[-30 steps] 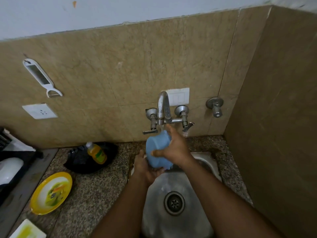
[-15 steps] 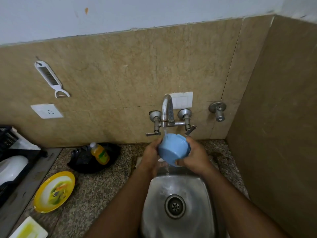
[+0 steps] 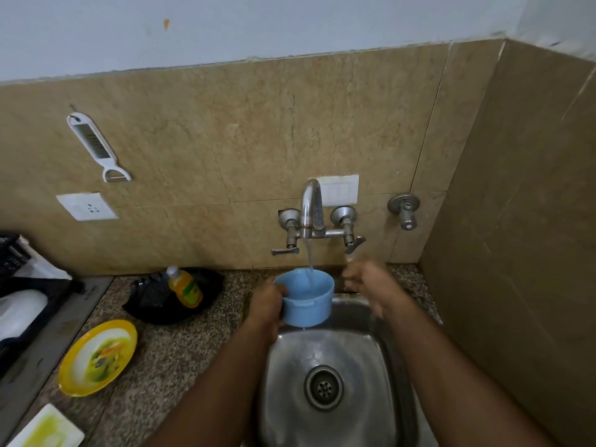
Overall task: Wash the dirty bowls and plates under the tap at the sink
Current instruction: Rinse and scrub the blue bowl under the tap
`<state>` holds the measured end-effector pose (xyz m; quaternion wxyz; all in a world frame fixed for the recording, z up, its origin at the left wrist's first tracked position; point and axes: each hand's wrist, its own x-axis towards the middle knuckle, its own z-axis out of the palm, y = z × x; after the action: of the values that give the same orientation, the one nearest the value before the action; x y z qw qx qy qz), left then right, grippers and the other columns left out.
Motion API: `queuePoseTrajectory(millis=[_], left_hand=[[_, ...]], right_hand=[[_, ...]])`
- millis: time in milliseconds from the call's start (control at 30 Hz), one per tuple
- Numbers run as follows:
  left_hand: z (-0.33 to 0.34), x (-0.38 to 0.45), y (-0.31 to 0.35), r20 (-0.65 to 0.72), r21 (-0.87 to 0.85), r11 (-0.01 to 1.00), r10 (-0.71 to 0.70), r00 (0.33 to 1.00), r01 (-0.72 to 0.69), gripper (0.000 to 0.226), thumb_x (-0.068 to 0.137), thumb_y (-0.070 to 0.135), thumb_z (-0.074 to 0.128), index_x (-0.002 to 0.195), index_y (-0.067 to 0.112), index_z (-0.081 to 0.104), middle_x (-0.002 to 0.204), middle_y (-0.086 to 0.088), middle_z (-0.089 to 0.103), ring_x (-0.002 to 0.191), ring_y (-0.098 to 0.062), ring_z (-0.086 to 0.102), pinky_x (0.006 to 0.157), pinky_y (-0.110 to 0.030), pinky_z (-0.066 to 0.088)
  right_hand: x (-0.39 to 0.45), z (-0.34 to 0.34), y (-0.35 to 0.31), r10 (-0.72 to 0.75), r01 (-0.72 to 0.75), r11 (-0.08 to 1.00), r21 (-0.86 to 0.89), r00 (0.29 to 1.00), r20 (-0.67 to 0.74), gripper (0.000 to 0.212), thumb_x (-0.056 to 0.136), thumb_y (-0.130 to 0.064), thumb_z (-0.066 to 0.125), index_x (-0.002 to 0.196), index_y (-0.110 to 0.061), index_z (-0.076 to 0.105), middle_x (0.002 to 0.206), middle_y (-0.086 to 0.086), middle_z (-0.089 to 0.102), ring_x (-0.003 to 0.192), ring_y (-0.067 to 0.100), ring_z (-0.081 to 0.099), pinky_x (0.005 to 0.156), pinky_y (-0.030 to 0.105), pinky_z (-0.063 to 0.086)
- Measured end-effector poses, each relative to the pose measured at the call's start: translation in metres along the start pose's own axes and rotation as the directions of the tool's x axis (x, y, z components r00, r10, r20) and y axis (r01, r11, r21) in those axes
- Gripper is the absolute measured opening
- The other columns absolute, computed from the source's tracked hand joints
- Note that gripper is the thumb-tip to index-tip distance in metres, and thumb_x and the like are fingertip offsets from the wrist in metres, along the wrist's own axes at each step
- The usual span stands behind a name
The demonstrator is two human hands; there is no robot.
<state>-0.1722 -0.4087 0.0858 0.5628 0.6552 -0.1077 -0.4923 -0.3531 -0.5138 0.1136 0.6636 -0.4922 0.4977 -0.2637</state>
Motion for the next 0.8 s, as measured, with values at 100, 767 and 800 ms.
queuePoseTrajectory(millis=[100,767,800], left_hand=[[-0.007,-0.003,-0.002,0.003,0.104,0.981,0.167,0.986,-0.166,0.046,0.085,-0.003,0.05,0.119,0.018,0.07,0.112,-0.012,0.074,0.106,-0.034,0.069,0.09,-0.055,0.06],[-0.028,-0.047,0.002,0.457,0.541,0.376,0.619,0.639,-0.752,0.055,0.105,0.042,0.052,0.157,0.029,0.037,0.149,0.005,0.055,0.133,-0.008,0.055,0.109,-0.037,0.049],[-0.026,-0.052,0.006,0.462,0.525,0.442,0.57,0.68,-0.727,0.054,0.103,0.048,0.052,0.153,0.032,0.038,0.142,0.003,0.059,0.125,-0.011,0.061,0.103,-0.037,0.053]], right_hand=[[0.006,0.007,-0.021,-0.014,0.011,0.999,-0.036,0.997,-0.081,0.049,0.062,-0.008,0.066,0.111,-0.012,0.059,0.11,0.009,0.066,0.102,0.026,0.061,0.088,0.044,0.053],[-0.041,0.017,0.007,-0.146,0.195,0.945,-0.264,0.97,0.196,0.059,0.095,0.004,0.051,0.136,-0.037,0.064,0.126,0.0,0.072,0.106,0.03,0.073,0.083,0.056,0.062],[-0.044,0.017,0.005,-0.237,0.29,0.913,-0.287,0.95,0.205,0.065,0.094,0.006,0.05,0.138,-0.039,0.062,0.136,-0.006,0.066,0.117,0.025,0.068,0.092,0.049,0.06]])
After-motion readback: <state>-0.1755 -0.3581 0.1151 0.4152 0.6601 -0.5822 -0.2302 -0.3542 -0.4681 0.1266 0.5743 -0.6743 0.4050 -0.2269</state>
